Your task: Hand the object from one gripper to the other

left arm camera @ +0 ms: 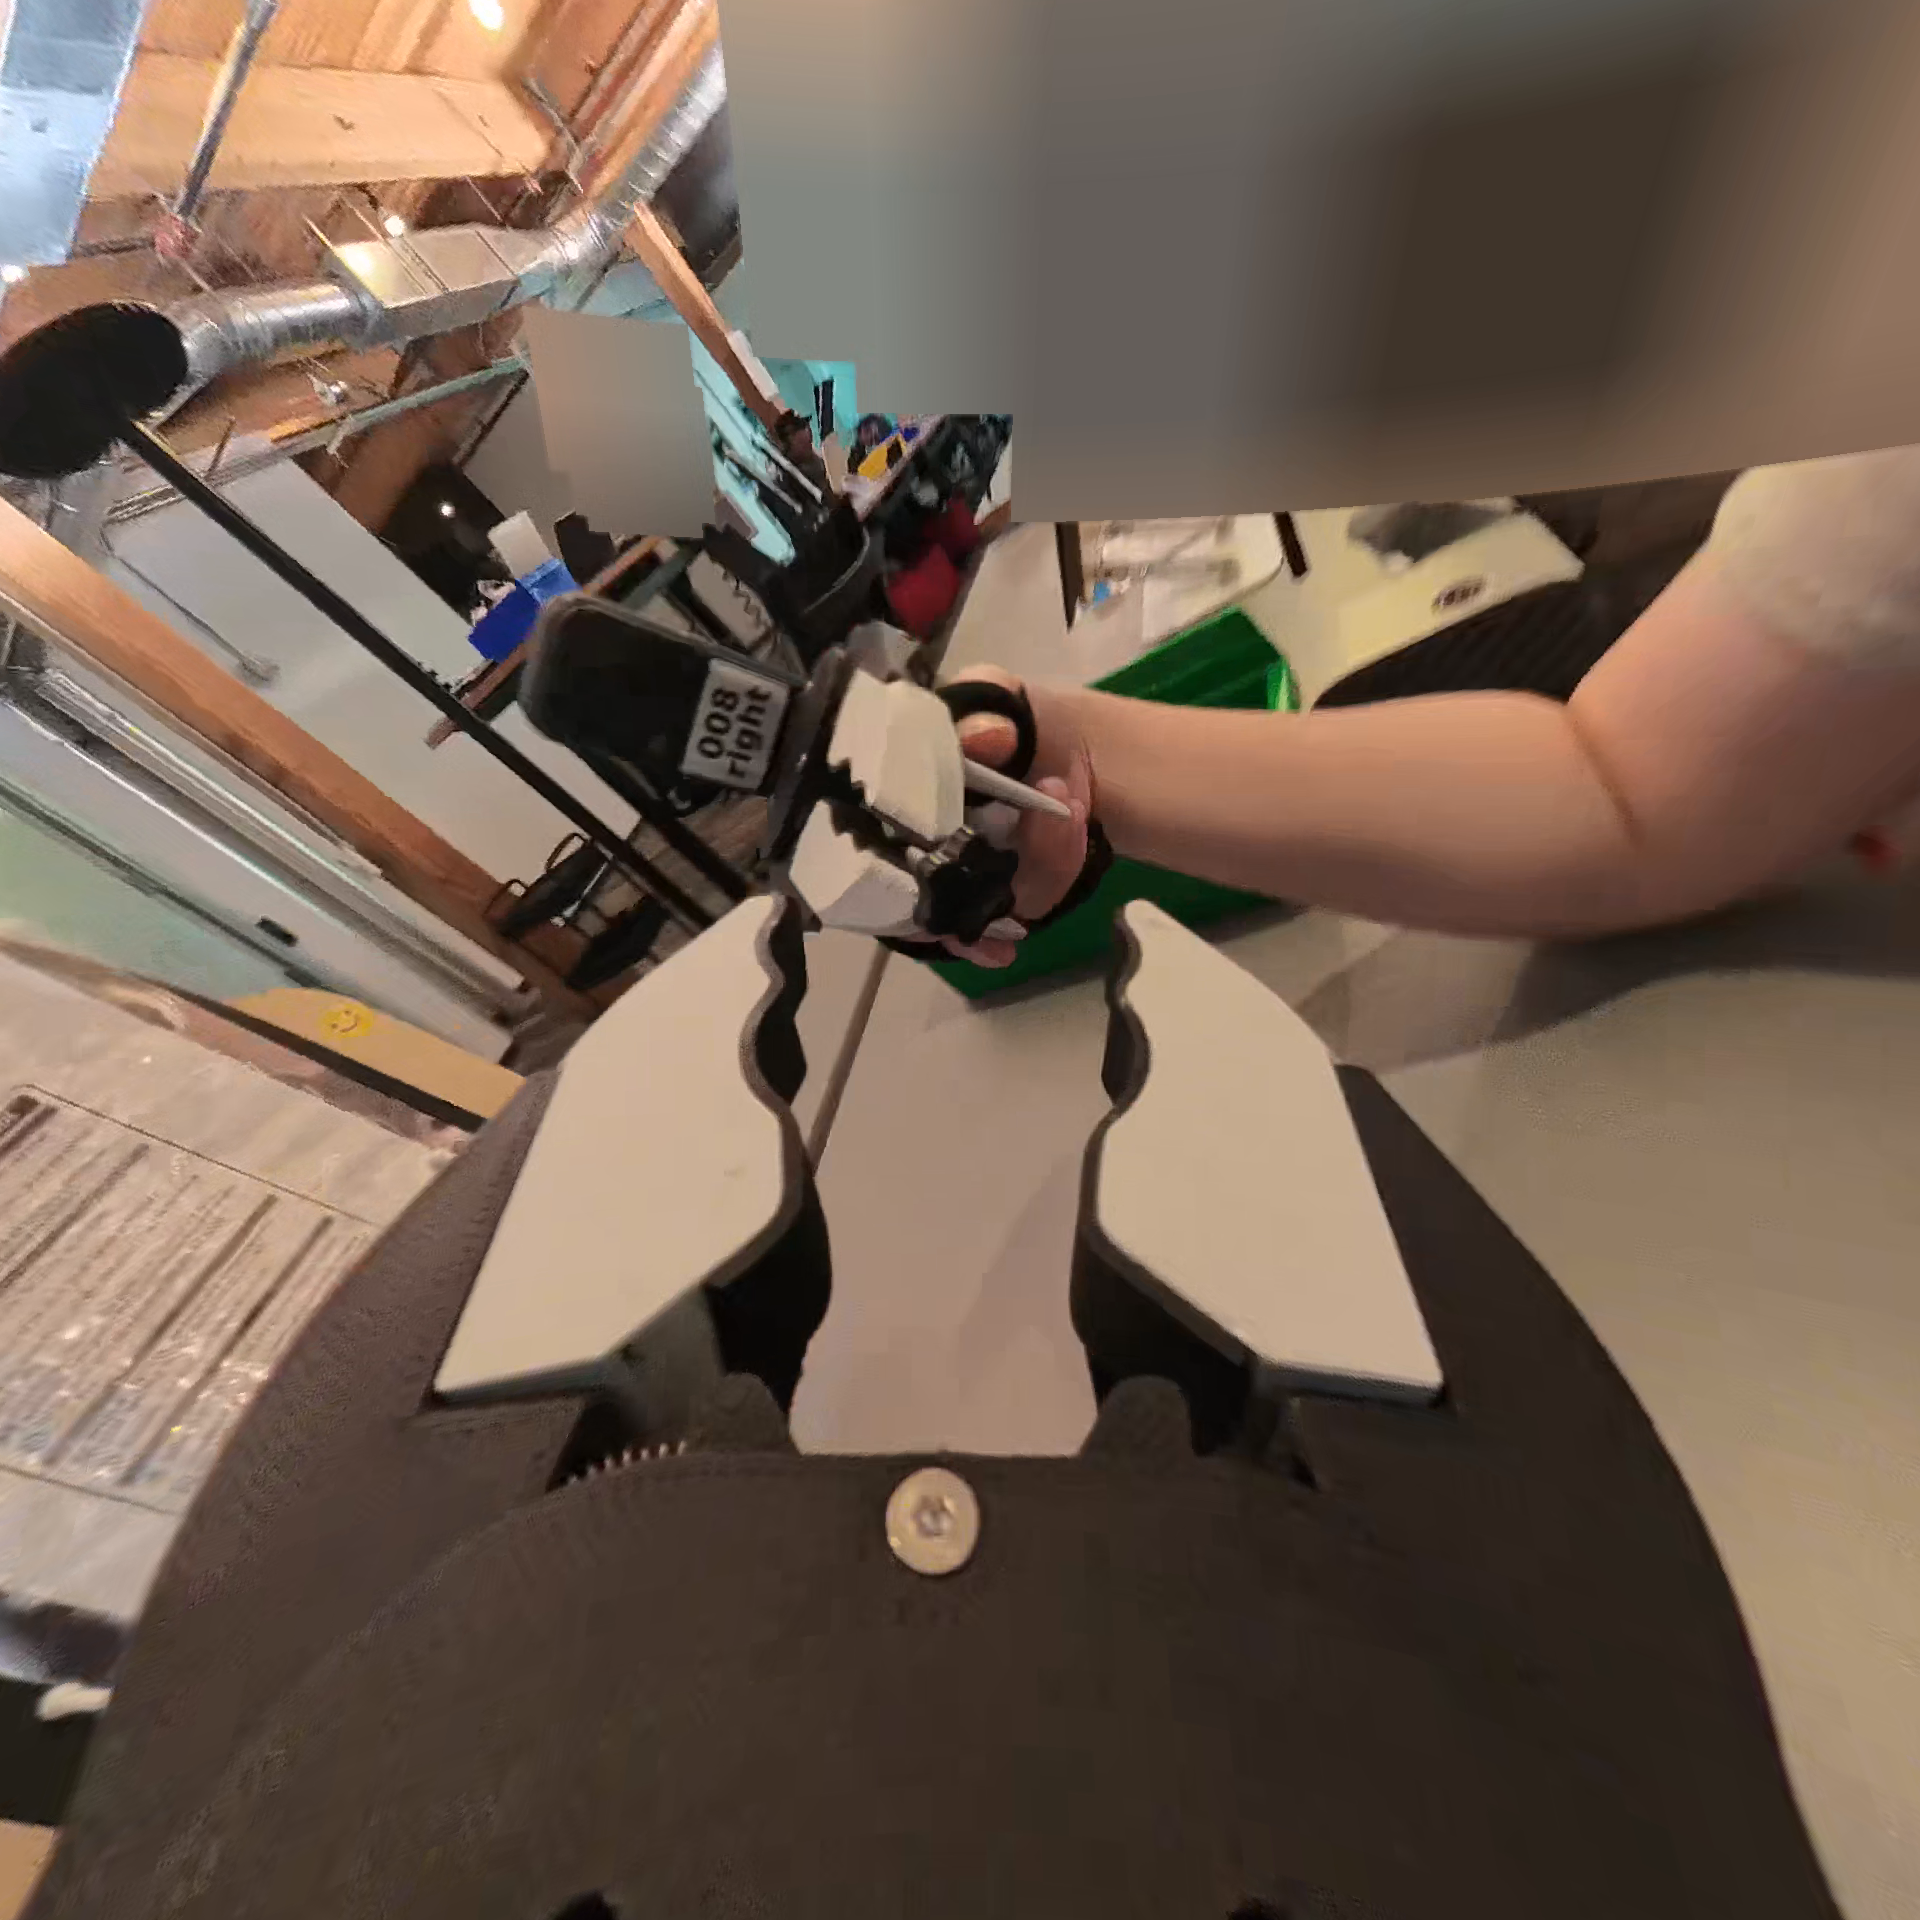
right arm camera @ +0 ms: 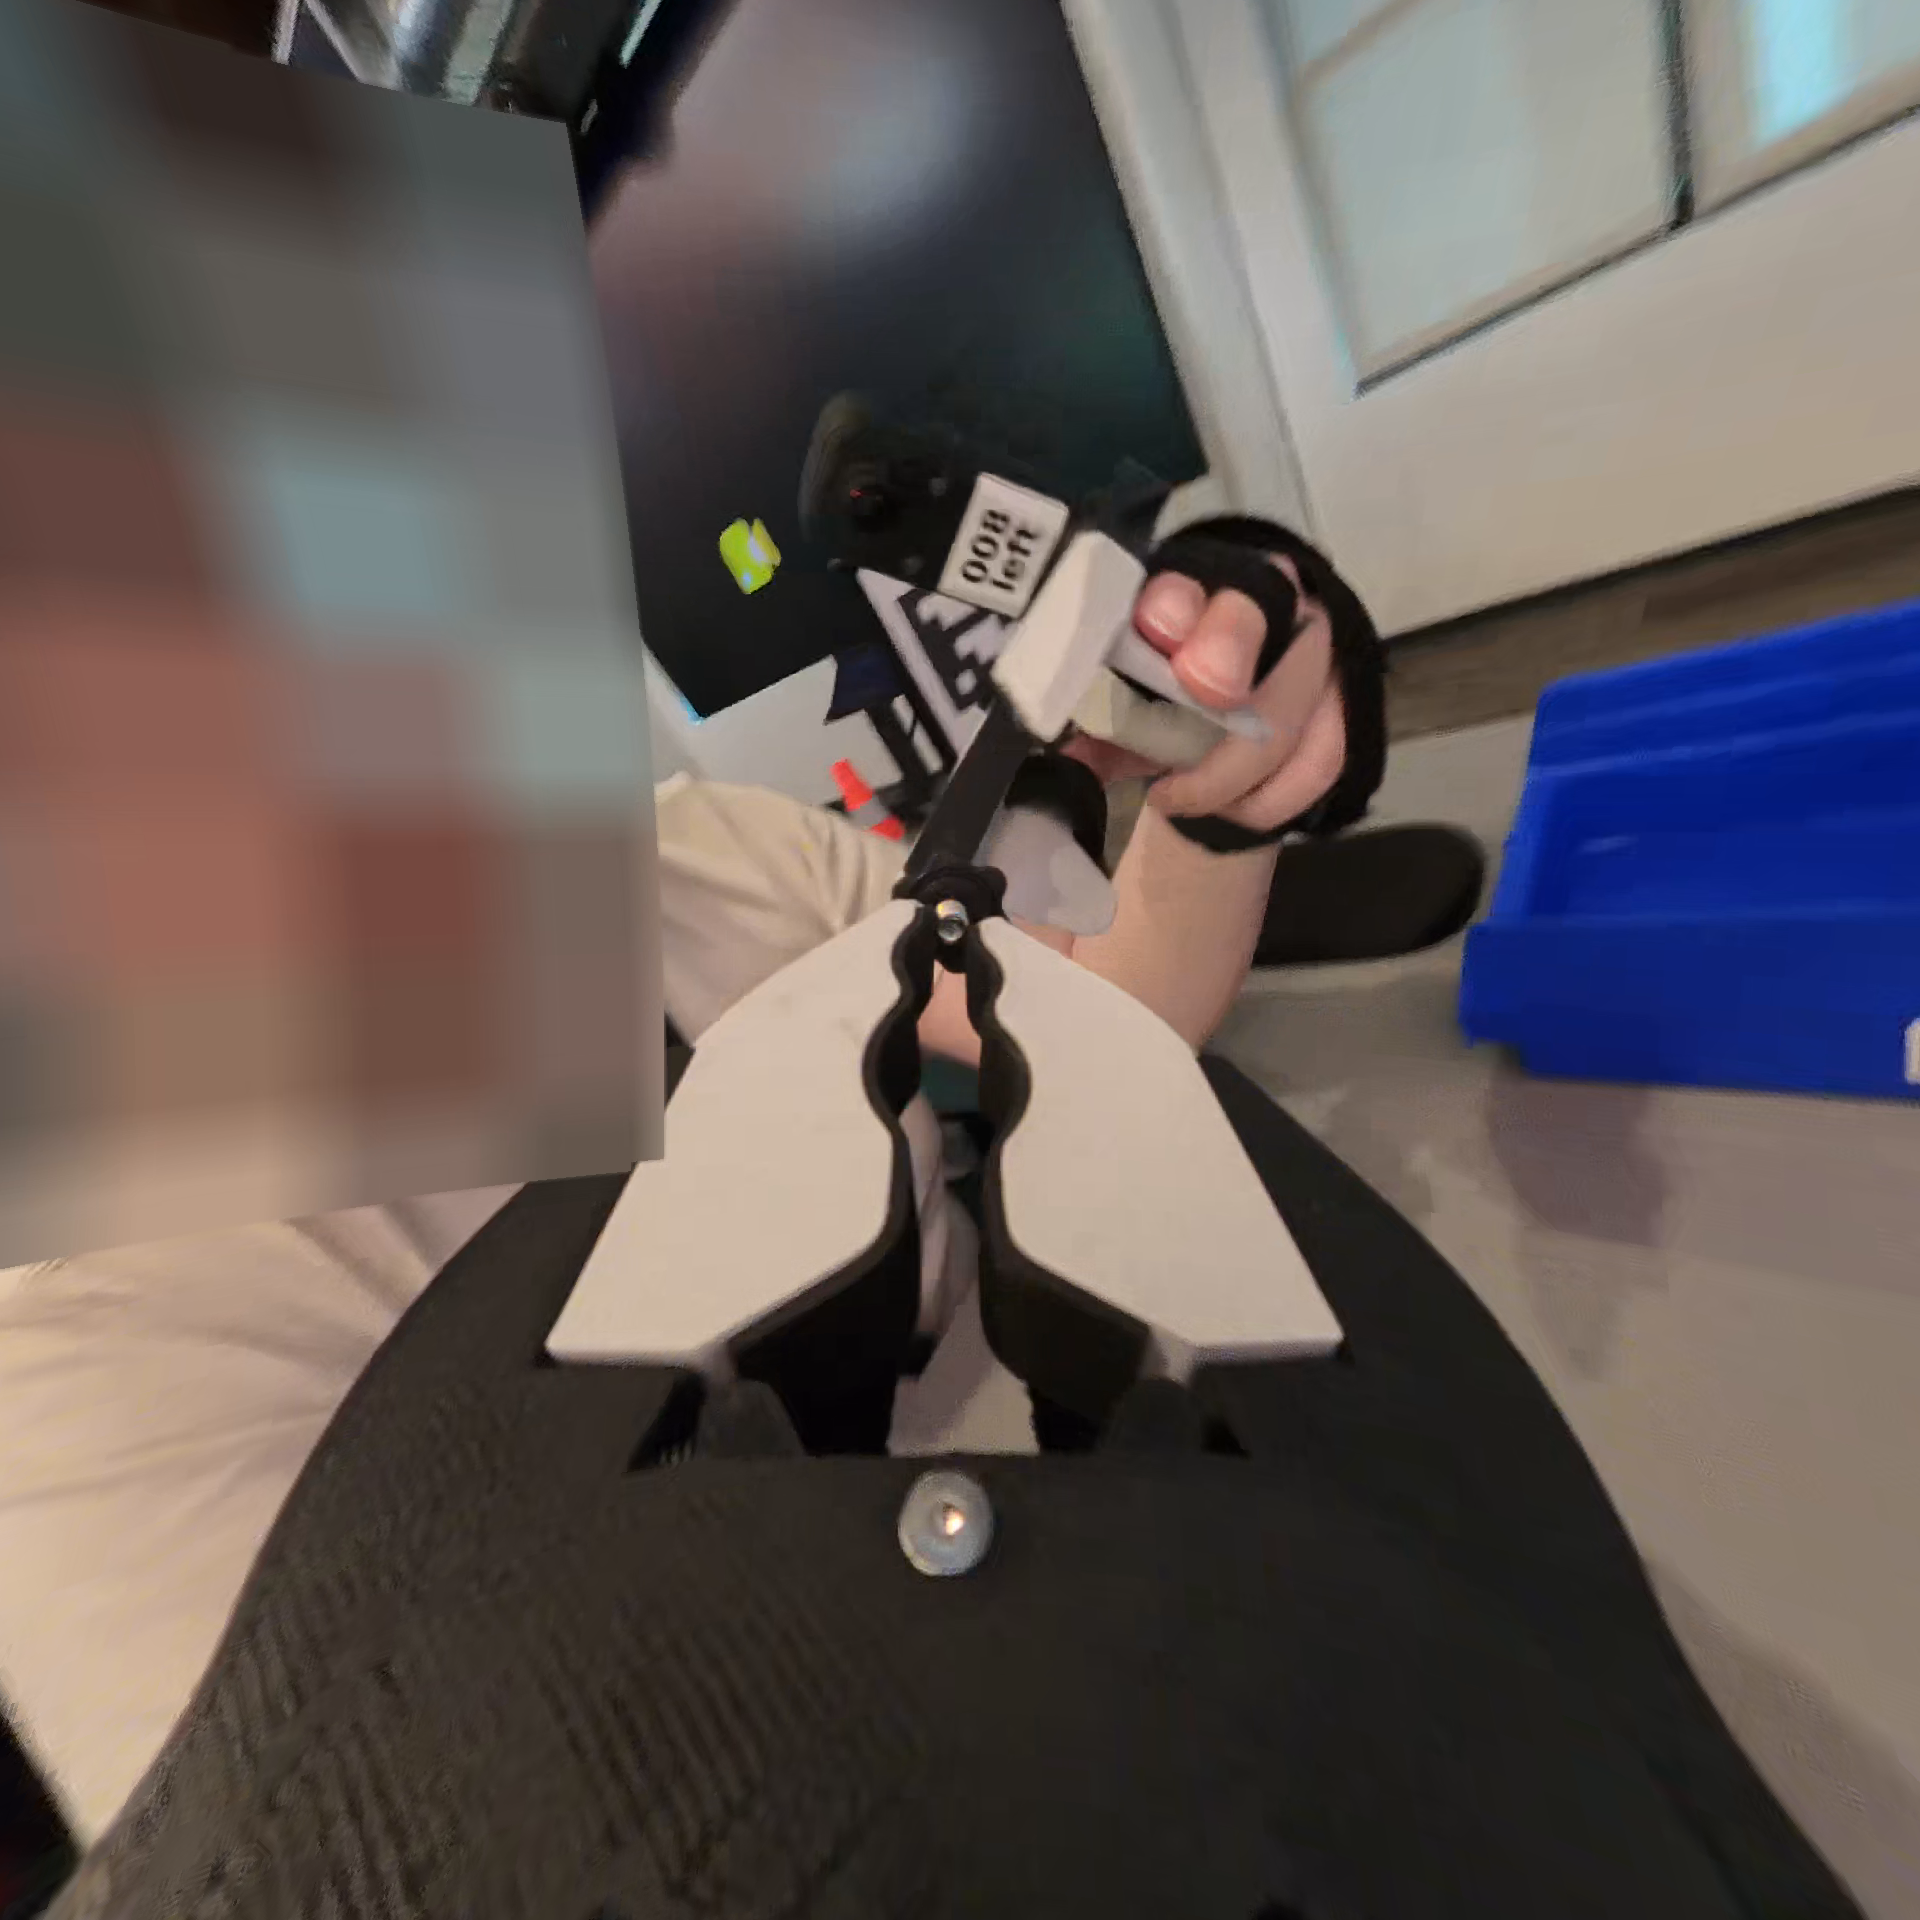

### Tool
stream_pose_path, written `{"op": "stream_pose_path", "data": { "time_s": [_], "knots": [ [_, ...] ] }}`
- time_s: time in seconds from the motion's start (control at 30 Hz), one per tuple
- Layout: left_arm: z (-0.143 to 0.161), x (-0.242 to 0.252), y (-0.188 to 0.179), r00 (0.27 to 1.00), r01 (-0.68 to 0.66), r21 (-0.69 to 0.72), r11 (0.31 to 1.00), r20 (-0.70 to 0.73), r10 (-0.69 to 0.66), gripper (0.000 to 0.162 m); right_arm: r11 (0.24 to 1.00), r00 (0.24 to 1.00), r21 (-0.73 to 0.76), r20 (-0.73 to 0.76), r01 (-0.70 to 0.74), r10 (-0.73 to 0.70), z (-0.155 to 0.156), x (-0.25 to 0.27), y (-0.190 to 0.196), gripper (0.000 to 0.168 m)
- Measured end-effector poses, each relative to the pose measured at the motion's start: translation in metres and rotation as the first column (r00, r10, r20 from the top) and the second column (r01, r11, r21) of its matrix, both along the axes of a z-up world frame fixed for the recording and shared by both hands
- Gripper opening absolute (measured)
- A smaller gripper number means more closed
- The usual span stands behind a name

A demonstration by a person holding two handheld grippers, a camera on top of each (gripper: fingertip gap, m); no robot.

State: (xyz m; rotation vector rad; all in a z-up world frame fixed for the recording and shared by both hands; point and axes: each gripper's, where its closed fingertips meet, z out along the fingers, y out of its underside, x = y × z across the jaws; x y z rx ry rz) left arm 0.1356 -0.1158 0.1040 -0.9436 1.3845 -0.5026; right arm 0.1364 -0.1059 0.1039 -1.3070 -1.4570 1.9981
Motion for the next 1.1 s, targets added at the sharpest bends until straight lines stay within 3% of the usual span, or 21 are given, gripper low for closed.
{"op": "stream_pose_path", "data": {
  "time_s": [0.07, 0.13, 0.27, 0.37, 0.67, 1.1],
  "knots": [
    [-0.018, 0.011, 0.000, 0.994, -0.031, -0.043, 0.999, -0.103, 0.027, 0.037, 0.999, 0.997, 0.049, 0.071, -0.024, 0.021, -0.018, 0.002, -0.002, 0.005],
    [-0.028, 0.022, 0.000, 0.988, -0.029, -0.107, 0.994, -0.156, 0.012, 0.045, 0.992, 0.991, 0.093, 0.114, -0.080, 0.070, -0.029, 0.006, -0.010, 0.005],
    [-0.038, 0.035, -0.006, 0.986, 0.039, -0.037, 0.999, -0.163, -0.044, 0.045, 0.984, 0.984, 0.122, 0.141, -0.128, 0.111, -0.034, 0.009, -0.021, 0.006],
    [-0.044, 0.040, -0.002, 0.982, 0.022, 0.030, 0.999, -0.189, -0.016, 0.045, 0.980, 0.978, 0.125, 0.159, -0.154, 0.134, -0.038, 0.009, -0.025, 0.006],
    [-0.027, 0.040, 0.009, 0.992, -0.057, 0.159, 0.986, -0.101, 0.074, 0.032, 0.995, 0.995, 0.061, 0.069, -0.072, 0.068, -0.022, 0.005, -0.009, 0.004],
    [-0.019, 0.032, 0.015, 0.991, -0.095, 0.219, 0.971, -0.074, 0.114, 0.025, 0.990, 0.999, 0.138, -0.036, -0.025, 0.030, -0.015, 0.000, -0.007, 0.016]
  ]
}}
